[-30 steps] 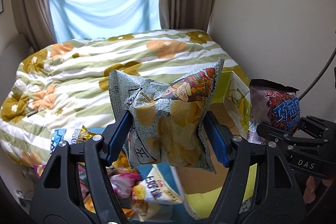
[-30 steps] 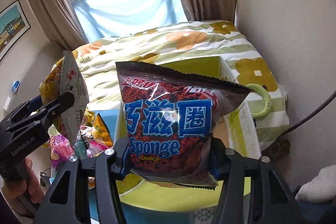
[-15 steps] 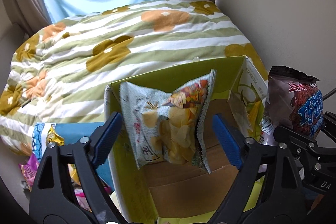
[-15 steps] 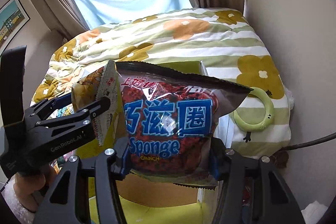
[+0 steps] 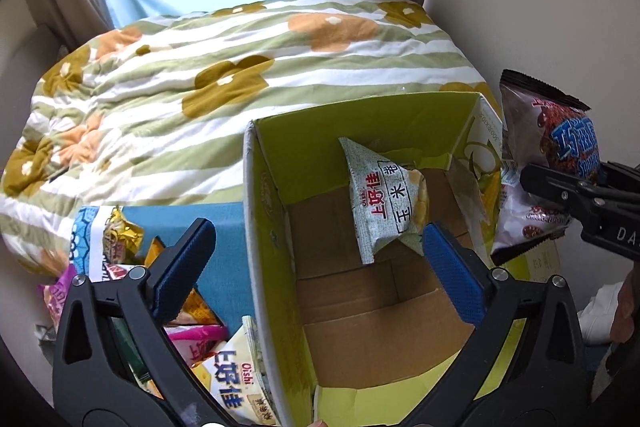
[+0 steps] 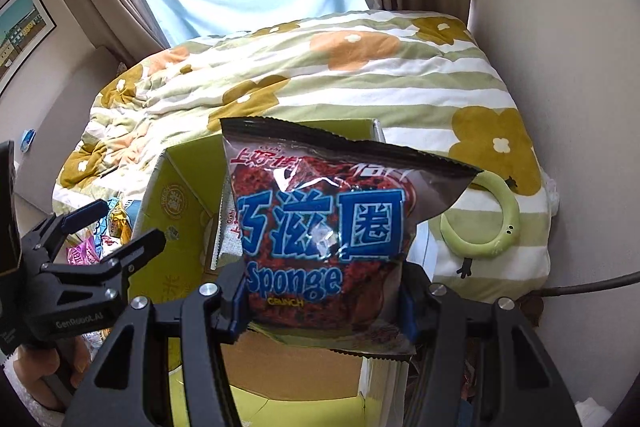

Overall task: Organize snacks
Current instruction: 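Lower the Sponge bag into the box and open the right tool, then grasp the blue-white snack bag with the left tool while the right tool grasps the orange cake packet, then drop the blue-white bag into the box from the left tool while the right tool drops the cake packet in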

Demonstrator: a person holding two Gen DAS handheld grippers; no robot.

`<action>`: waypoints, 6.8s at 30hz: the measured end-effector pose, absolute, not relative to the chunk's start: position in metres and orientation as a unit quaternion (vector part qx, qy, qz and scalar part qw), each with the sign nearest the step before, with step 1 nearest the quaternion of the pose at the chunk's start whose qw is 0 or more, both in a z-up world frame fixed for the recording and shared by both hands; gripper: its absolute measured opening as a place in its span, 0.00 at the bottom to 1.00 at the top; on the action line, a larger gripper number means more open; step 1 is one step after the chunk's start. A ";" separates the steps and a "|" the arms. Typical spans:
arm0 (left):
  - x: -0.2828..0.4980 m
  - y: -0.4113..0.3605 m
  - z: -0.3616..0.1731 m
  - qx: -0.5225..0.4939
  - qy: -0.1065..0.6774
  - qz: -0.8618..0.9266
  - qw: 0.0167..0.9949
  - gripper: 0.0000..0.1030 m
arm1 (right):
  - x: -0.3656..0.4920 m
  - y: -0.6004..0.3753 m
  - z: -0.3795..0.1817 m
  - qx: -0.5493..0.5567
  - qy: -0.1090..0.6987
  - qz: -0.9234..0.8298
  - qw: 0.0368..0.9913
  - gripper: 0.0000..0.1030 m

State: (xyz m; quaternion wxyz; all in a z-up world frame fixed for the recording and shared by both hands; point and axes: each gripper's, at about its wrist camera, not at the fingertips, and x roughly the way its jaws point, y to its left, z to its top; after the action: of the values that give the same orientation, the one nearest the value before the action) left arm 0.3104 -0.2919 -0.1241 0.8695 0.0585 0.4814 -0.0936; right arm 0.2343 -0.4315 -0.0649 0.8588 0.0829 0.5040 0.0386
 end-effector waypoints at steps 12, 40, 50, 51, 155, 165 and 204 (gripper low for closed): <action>0.298 -0.261 -0.119 0.052 0.483 -0.069 0.871 0.99 | 0.284 -0.408 -0.089 0.092 0.522 0.074 0.845 0.97; 0.218 -0.218 -0.064 0.037 0.445 -0.038 0.894 0.99 | 0.193 -0.378 -0.021 0.054 0.443 0.084 0.891 1.00; 0.167 -0.129 -0.050 0.033 0.428 -0.035 0.902 0.99 | 0.151 -0.307 0.000 0.064 0.408 0.101 0.905 1.00; 0.163 -0.117 -0.049 0.034 0.428 -0.036 0.902 0.99 | 0.146 -0.297 0.001 0.066 0.406 0.100 0.906 1.00; 0.138 -0.058 -0.086 0.107 0.429 -0.175 0.880 0.67 | 0.074 -0.155 -0.051 0.051 0.423 0.083 0.901 0.59; 0.195 -0.197 -0.078 0.066 0.429 -0.204 0.878 0.67 | 0.084 -0.281 -0.030 0.067 0.413 0.019 0.908 0.59; 0.218 -0.262 -0.135 0.068 0.502 -0.111 0.855 0.93 | 0.152 -0.379 -0.117 0.103 0.511 0.056 0.852 0.60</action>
State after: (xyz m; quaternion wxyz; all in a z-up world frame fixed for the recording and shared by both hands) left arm 0.2184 -0.2619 -0.1348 0.8549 0.0677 0.5024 -0.1105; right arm 0.1524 -0.3787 -0.1166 0.8517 0.1029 0.5107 0.0563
